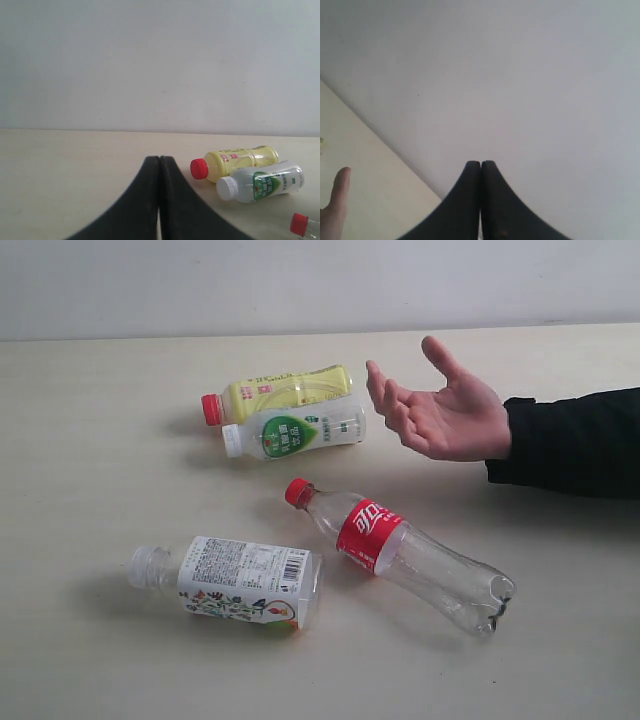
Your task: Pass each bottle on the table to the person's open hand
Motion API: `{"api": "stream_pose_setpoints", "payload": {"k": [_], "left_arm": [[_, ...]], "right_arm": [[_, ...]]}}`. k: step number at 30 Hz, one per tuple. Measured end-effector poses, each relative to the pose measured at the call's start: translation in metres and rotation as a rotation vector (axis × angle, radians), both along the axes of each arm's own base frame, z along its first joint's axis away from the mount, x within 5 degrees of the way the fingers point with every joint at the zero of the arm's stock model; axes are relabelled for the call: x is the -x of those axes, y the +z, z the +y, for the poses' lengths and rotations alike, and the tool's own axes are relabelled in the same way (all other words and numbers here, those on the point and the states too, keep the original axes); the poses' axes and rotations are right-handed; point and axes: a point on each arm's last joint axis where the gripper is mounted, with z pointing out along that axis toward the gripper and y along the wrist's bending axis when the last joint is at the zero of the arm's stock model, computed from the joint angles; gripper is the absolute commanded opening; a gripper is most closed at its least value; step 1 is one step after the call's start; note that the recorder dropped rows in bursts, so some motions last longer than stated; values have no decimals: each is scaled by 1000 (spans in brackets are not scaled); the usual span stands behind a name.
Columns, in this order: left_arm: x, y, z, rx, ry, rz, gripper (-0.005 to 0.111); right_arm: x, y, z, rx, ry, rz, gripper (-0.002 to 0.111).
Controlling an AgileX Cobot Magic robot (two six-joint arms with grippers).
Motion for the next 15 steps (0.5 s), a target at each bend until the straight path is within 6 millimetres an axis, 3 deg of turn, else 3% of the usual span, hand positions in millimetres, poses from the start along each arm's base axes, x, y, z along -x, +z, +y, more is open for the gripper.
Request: {"api": "stream_pose_setpoints", "payload": {"k": [5, 15], "left_arm": [[0, 0, 0, 0, 0, 0, 0], [0, 0, 0, 0, 0, 0, 0]], "right_arm": [[-6, -13, -5, 86, -50, 17, 0], [-3, -61, -15, 133, -180, 139, 0]]}}
